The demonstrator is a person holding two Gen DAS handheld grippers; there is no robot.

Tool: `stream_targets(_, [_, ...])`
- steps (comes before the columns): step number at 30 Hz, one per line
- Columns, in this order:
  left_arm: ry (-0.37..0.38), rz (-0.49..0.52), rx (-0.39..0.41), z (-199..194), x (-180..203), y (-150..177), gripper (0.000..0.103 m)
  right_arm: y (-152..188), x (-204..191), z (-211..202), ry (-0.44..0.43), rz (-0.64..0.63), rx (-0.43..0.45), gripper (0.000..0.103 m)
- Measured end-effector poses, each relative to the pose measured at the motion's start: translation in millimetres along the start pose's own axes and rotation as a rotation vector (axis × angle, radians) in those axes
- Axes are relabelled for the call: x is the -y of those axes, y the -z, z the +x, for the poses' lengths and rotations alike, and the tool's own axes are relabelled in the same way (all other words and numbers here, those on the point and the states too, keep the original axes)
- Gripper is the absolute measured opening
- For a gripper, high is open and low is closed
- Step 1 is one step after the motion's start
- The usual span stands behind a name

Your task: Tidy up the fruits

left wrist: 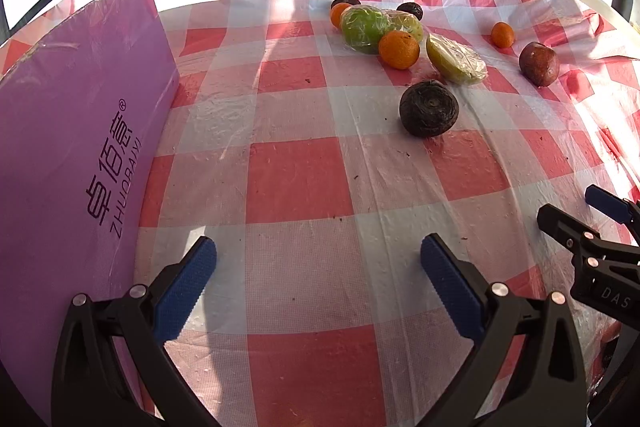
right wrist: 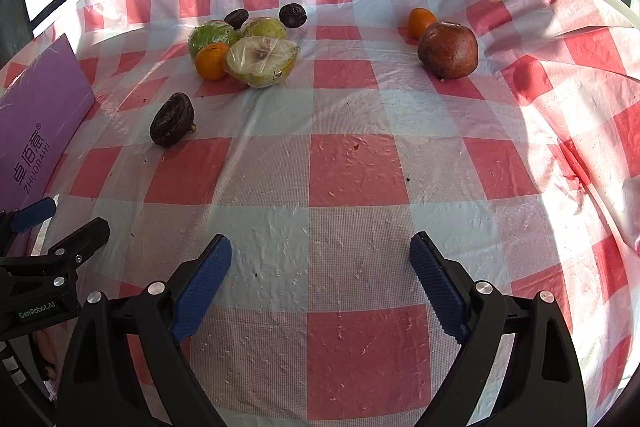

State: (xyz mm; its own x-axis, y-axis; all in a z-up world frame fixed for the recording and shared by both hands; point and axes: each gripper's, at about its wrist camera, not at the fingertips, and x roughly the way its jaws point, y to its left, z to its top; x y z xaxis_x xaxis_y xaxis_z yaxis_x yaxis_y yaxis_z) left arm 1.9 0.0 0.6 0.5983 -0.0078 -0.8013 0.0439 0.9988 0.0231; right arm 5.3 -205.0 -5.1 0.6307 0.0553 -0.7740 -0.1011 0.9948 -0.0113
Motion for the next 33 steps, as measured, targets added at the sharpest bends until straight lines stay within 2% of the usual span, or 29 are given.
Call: stream_targets(33, [0.001, -0.001, 0.002, 0.1, -0.7, 2.5, 0.102, 1.9, -0.5, -1.4, 0.000, -0.001, -0.002, 0.088])
